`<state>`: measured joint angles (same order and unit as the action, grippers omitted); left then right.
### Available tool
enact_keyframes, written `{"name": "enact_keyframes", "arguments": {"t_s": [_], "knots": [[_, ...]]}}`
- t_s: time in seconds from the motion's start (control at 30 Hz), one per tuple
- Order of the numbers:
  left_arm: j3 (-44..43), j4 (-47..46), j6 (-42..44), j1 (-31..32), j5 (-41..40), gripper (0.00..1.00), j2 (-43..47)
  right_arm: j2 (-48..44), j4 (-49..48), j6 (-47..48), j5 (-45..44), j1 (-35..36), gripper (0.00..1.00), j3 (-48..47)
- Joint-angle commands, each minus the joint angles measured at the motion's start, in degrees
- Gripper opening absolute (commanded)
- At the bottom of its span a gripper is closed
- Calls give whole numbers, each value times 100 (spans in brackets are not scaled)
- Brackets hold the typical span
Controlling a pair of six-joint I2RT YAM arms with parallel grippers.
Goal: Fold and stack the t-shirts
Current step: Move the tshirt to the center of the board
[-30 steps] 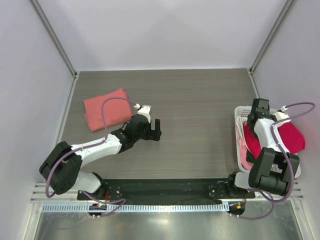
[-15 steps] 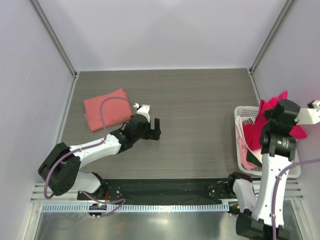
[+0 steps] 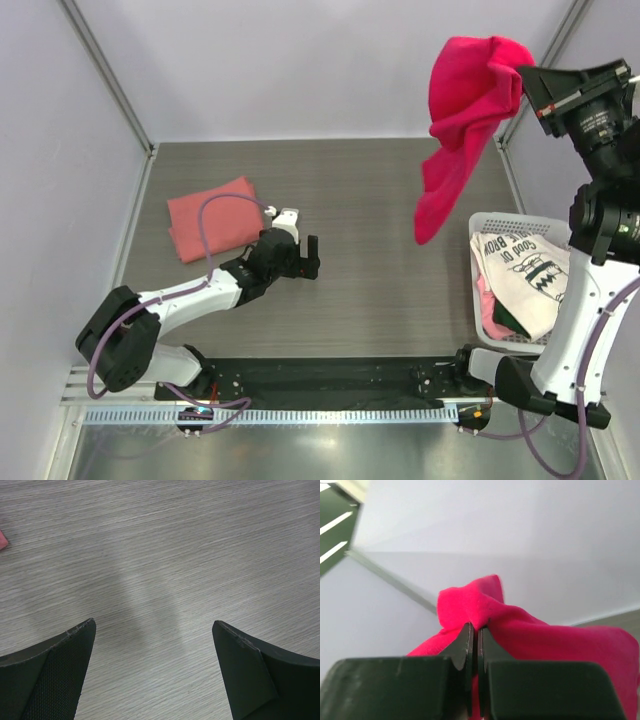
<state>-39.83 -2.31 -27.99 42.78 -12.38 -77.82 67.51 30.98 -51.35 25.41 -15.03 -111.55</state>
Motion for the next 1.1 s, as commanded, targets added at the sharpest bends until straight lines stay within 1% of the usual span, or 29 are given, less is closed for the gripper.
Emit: {"name": "enact_keyframes", "arguments": {"t_s": [0.0, 0.07, 0.13, 0.17, 0.2, 0.23, 0.27, 0.3, 0.33, 0.4, 0.47, 0.5, 0.53, 0.57, 0.6, 0.63, 0.67, 0.7, 0.77, 0.8, 0.87, 0.9, 0.97, 1.0, 1.07], "knots": [[-86, -104, 74, 11, -194, 99, 22, 209, -1335, -1302, 1165, 192, 1, -413], [-112, -60, 83, 2, -299, 99, -40, 307, -1639, -1570, 1282, 596, 1, -219], [-174, 54, 83, 11, -422, 99, -75, 412, -1430, -1212, 1003, 1025, 1, -17], [-191, 98, 83, 11, -545, 99, -110, 439, -1228, -967, 827, 1489, 1, 53], [-217, 168, 74, 2, -633, 99, -137, 474, -1043, -764, 573, 1790, 1, 219], [-253, 195, 65, 2, -695, 99, -145, 579, -807, -371, 483, 2002, 1, 334], [-262, 213, 65, 10, -748, 99, -154, 632, -508, -62, 309, 2395, 1, 535], [-279, 213, 65, 11, -766, 99, -154, 711, -505, -59, 307, 2530, 1, 537], [-262, 213, 65, 11, -783, 99, -137, 781, -201, 272, 150, 2653, 1, 729], [-235, 213, 48, 11, -906, 99, -84, 747, 12, 563, -9, 2987, 1, 976], [-174, 213, 30, 11, -1037, 100, -23, 502, -13, 854, -159, 3128, 1, 1599], [-165, 213, -13, 11, -1169, 100, 47, 413, -257, 899, -150, 3155, 1, 2114], [-139, 213, -49, 11, -1231, 100, 83, 299, -407, 942, -124, 3155, 3, 2398], [-95, 213, -84, 11, -1301, 100, 109, 150, -522, 1108, -185, 3155, 10, 2636], [-69, 213, -119, 2, -1371, 100, 127, 105, -567, 1214, -272, 3155, 38, 2838], [-51, 213, -215, -7, -1468, 99, 136, 96, -558, 1346, -378, 3138, 56, 3153], [-51, 213, -251, -33, -1478, 99, 118, 87, -497, 1591, -727, 3155, 70, 3296], [-77, 352, -277, -51, -1486, 100, 83, 79, -418, 1706, -965, 3146, 80, 3410], [-182, 450, -330, -103, -1460, 100, -39, 44, -295, 1813, -1475, 3146, 82, 3867], [-261, 546, -339, -121, -1469, 100, -84, 0, -416, 1883, -1825, 3146, 82, 4251], [-340, 565, -435, -130, -1548, 100, -241, -27, -732, 1901, -2022, 3137, 82, 4701], [-532, 660, -479, -147, -1539, 100, -303, -27, -1082, 1936, -2109, 3146, 81, 5121], [-753, 819, -680, -148, -1478, 100, -539, 34, -1418, 1945, -2215, 3155, 79, 5475], [-910, 959, -725, -148, -1469, 100, -654, 69, -1802, 1945, -2233, 3155, 75, 5816], [-1437, 1204, -787, -148, -1452, 100, -1031, 149, -2208, 1962, -2216, 3155, 71, 6143]]}}
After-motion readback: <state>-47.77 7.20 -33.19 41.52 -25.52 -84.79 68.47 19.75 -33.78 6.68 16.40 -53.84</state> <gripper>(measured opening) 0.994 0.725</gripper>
